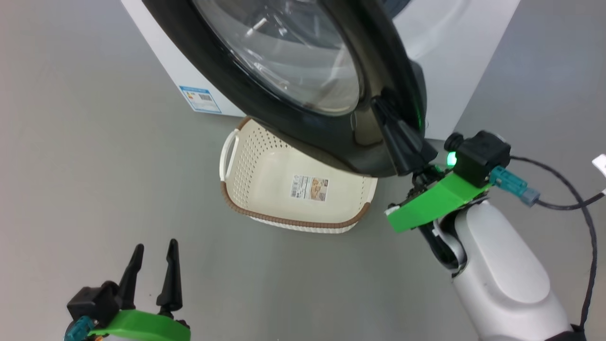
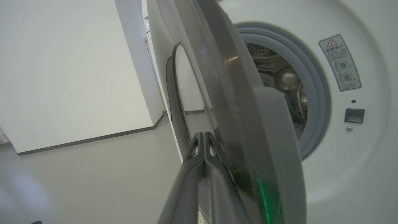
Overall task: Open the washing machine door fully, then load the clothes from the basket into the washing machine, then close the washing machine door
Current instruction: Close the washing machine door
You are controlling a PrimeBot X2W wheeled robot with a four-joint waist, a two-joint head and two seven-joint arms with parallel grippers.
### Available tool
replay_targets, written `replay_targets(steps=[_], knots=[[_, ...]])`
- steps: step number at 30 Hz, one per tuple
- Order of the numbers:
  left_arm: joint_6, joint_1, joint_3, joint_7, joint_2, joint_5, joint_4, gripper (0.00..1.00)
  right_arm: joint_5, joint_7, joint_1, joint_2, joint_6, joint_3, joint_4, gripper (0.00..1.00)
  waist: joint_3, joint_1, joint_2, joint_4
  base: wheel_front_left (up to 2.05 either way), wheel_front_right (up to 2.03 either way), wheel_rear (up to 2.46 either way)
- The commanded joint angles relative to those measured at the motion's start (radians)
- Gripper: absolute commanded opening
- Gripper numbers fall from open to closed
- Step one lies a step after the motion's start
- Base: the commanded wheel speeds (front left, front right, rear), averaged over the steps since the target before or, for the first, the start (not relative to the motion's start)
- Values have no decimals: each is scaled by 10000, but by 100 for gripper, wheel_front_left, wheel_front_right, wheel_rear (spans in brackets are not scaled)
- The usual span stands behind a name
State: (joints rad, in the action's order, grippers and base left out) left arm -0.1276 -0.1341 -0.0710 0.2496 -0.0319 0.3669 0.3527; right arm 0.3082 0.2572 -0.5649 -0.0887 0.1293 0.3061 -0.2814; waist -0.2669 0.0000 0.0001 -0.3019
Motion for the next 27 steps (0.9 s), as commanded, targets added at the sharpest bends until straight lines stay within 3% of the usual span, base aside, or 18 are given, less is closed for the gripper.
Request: replay_targets(steps=[1,14,27], knots=[[-30,-296,255,122,-184,123,-286,100,-100,46,-357,118,14,8,309,0,-342,0,-1,18,0,0,0],[-30,-686,82,122,-183,378,-445,100,-299,46,-1228,-229,14,-364,517,0,-1177,0,-1,98,0,0,0],[-31,-1672,-413,122,-183,348,-501,100,-543,46,-2161,-851,14,-1090,580,0,-2127,0,-1,-363,0,0,0]])
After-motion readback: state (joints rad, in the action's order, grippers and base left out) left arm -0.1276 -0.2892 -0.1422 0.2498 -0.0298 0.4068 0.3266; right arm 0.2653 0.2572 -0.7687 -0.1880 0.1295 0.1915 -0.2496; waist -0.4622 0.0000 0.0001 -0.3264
